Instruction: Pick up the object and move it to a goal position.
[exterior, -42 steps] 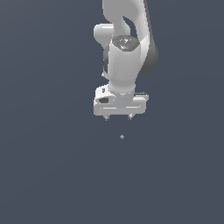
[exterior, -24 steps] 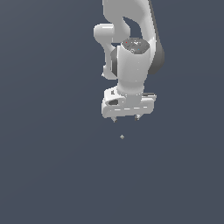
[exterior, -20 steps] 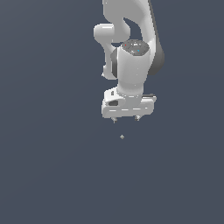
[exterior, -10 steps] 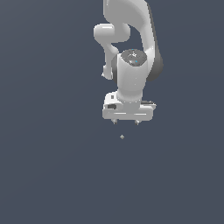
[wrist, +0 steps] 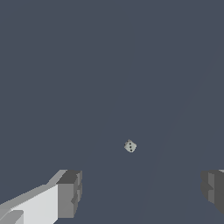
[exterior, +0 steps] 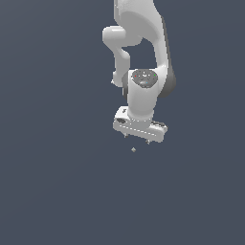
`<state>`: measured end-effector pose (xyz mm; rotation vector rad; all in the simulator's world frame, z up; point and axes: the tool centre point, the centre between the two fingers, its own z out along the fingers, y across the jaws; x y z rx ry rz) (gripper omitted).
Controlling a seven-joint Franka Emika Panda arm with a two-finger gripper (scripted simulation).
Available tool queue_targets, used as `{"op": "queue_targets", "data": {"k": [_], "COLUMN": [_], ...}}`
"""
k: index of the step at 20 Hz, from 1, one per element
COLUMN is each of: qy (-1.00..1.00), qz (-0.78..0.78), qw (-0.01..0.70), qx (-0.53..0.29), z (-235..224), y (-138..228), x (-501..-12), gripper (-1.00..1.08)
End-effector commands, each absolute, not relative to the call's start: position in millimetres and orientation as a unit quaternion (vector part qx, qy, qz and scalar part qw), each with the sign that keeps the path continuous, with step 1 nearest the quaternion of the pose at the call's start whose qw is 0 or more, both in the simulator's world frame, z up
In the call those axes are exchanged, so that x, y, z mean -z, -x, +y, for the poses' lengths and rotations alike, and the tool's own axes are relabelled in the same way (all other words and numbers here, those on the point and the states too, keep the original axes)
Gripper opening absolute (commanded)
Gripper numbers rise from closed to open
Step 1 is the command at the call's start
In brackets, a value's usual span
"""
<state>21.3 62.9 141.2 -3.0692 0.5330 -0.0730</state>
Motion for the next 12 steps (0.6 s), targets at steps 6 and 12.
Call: {"op": "queue_targets", "data": {"k": [6, 12], "qy": [0.961, 0.934], "qz": [0.276, 0.357], "qw": [0.012, 0.008], "qx": [0.013, 0.006], "z": [62, 61], "y": [-19, -16], "x": [-112, -90], "gripper": [1.00, 1.00]}}
